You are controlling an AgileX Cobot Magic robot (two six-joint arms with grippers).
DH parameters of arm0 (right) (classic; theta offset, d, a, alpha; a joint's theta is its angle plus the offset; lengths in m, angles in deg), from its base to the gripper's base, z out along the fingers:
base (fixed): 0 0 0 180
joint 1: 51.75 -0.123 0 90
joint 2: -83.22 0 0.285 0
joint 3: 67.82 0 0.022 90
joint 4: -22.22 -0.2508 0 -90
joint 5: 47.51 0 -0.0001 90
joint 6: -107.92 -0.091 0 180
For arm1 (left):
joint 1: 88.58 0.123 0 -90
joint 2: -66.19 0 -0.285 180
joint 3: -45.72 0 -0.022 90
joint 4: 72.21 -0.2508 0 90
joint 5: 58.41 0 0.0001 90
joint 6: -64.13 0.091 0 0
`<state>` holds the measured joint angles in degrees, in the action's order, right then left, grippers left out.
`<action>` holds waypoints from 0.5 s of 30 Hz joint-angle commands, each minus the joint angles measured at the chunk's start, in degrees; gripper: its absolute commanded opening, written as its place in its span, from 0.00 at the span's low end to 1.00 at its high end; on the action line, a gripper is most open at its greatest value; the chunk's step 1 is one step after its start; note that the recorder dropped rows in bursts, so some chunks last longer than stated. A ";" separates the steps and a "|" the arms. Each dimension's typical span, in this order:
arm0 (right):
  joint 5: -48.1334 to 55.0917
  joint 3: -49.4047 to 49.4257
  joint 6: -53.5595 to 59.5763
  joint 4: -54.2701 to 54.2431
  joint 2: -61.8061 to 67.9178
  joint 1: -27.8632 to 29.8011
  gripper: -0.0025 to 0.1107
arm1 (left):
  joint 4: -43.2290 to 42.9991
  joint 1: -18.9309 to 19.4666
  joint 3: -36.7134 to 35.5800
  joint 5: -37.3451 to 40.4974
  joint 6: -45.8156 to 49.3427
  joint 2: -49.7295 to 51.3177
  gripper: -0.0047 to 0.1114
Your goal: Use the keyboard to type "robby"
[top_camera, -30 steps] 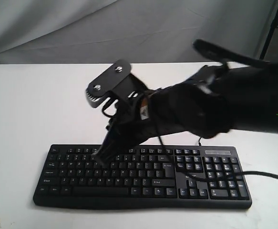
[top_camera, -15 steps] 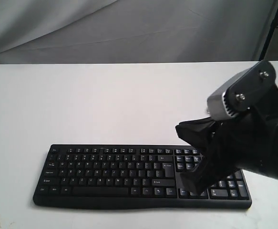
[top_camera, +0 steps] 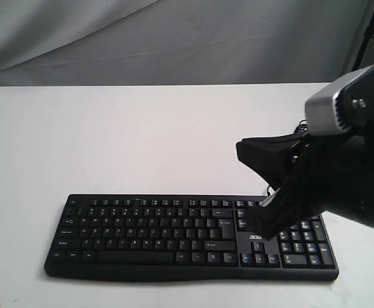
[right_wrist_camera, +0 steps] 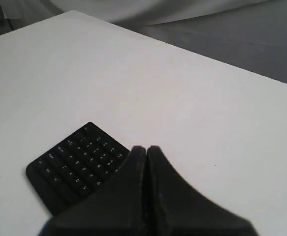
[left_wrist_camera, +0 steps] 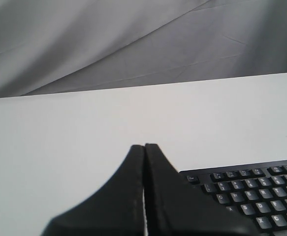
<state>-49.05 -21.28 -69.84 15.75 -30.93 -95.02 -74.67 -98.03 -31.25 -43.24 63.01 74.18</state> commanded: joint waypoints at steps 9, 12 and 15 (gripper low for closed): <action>2.69 15.11 0.10 -1.60 -29.56 20.87 0.02 | -0.27 -0.36 -0.25 -0.42 -0.16 -0.20 0.04; 7.88 17.27 0.10 -1.60 -35.55 27.93 0.02 | -0.27 -0.36 -0.25 -0.42 -0.16 -0.20 0.04; 12.75 18.81 0.10 -1.60 -40.85 32.62 0.02 | -0.27 -0.36 -0.25 -0.42 -0.16 -0.20 0.04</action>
<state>-40.96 -3.92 -69.97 14.38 -67.70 -65.93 -74.67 -98.03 -31.25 -43.24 63.01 74.18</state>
